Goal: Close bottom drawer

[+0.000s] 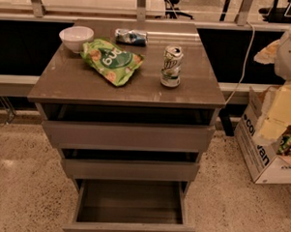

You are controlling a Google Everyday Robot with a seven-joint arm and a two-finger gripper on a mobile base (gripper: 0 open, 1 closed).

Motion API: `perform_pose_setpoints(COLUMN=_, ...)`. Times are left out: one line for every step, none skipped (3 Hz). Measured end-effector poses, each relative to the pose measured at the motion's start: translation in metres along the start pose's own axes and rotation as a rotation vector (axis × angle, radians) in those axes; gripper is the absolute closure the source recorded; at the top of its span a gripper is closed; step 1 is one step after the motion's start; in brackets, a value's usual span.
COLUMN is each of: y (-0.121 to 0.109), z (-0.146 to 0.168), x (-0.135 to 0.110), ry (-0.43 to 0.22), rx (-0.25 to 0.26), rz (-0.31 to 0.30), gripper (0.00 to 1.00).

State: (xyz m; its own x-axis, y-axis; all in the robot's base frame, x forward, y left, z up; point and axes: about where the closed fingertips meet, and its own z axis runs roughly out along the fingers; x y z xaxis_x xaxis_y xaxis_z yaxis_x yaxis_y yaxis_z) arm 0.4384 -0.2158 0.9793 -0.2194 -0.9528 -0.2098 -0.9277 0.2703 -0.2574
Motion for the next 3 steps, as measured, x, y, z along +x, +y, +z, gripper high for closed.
perform_pose_setpoints(y=-0.001, z=0.004, x=-0.001, ry=-0.004, rx=-0.009, rz=-0.001, gripper=0.0)
perform_pose_setpoints(y=-0.006, z=0.05, x=-0.015, ry=-0.048, rx=-0.106, rz=-0.007, gripper=0.0)
perform_pose_setpoints(y=0.041, z=0.093, x=-0.077, ry=-0.218, rx=-0.211, rz=0.088, gripper=0.0)
